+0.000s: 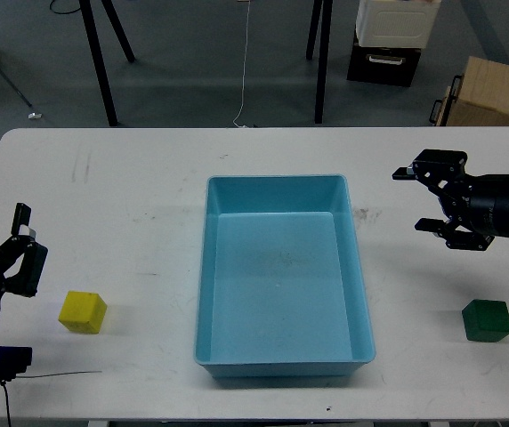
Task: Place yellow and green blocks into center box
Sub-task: 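Raise the right gripper and open it above the green cube, then lower the right gripper onto the dark green cube and grasp it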
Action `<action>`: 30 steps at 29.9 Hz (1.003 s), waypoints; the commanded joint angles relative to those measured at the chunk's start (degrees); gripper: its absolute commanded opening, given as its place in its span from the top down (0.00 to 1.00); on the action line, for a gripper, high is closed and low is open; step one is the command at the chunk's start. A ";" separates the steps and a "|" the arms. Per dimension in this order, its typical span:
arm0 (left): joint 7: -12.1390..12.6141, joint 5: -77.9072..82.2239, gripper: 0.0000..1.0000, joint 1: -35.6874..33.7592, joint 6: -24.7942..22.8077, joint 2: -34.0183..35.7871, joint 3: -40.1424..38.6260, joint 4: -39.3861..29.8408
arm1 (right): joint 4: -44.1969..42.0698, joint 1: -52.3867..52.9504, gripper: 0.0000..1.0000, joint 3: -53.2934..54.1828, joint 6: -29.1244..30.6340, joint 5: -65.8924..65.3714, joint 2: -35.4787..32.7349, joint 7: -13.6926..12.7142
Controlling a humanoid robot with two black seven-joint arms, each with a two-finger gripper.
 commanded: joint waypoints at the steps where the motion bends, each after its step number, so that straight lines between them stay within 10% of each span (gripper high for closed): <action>1: 0.00 1.07 0.00 -0.11 0.00 -0.01 0.01 0.10 | -0.73 13.49 0.00 -14.82 4.90 -8.19 -0.11 -0.29; 30: 0.27 2.66 0.00 -0.11 0.00 0.08 0.45 3.09 | 3.67 2.62 0.00 -22.14 10.94 -31.24 -9.60 -0.11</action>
